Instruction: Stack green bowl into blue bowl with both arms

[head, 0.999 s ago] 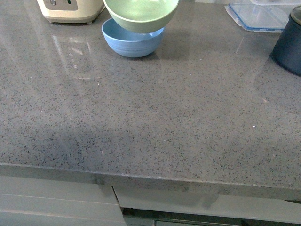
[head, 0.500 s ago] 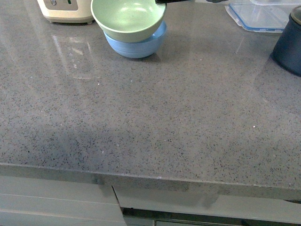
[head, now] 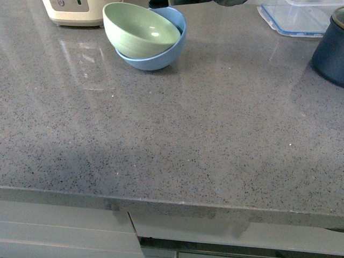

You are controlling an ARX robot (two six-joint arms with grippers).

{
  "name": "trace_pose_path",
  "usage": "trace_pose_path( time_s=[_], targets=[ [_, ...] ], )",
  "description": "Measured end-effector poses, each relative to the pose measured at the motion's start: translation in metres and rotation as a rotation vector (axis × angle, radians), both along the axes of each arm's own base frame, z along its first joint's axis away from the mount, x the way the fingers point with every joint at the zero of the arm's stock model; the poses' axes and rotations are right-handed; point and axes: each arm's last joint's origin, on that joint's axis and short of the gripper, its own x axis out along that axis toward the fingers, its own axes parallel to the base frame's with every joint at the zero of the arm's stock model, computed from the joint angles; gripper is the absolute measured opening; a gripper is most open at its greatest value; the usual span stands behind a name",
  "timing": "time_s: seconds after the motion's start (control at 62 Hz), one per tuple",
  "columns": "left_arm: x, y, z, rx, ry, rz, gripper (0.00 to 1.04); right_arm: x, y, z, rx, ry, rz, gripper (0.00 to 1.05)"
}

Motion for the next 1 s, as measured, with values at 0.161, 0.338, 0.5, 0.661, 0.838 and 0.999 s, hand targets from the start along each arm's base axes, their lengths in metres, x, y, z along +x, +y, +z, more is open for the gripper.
trace_pose_path(
  time_s=[0.161,0.338,0.5,0.661,0.838,0.999],
  targets=[
    [0.0,0.0,0.0,0.0,0.0,0.0,0.98,0.001,-0.006,0.0,0.001,0.001,-0.012,0.7],
    [0.0,0.0,0.0,0.0,0.0,0.0,0.98,-0.005,-0.026,0.009,0.02,0.008,-0.024,0.97],
    [0.0,0.0,0.0,0.0,0.0,0.0,0.98,-0.019,-0.056,0.03,0.059,-0.01,-0.042,0.95],
    [0.0,0.0,0.0,0.0,0.0,0.0,0.98,-0.042,-0.097,0.05,0.099,-0.034,-0.065,0.95],
    [0.0,0.0,0.0,0.0,0.0,0.0,0.98,-0.071,-0.154,0.059,0.124,-0.051,-0.131,0.95],
    [0.0,0.0,0.0,0.0,0.0,0.0,0.98,-0.089,-0.207,0.053,0.131,-0.04,-0.218,0.95]
  ],
)
